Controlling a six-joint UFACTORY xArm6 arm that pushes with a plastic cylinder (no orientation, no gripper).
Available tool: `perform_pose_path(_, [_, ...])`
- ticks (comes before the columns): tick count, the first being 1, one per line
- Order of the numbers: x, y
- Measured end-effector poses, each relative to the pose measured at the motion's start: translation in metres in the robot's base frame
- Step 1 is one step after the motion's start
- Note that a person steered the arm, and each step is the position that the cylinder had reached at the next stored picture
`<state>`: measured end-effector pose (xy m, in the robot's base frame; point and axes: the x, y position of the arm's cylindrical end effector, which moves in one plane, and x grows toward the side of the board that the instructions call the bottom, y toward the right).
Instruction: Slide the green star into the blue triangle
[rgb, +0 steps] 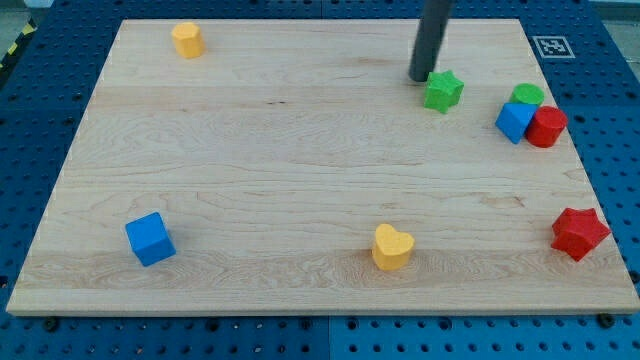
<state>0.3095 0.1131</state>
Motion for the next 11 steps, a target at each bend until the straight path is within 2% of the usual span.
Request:
perform_pose_path(1, [0.0, -0.014])
perform_pose_path(3, [0.034, 0.055])
perform_pose_path(4, [0.037, 0.061])
perform_pose_path(6, [0.036, 0.001])
perform_pose_path(9, [0.042, 0.066])
perform_pose_path(10, [0.042, 0.073])
perform_pose_path(11, [0.04, 0.039])
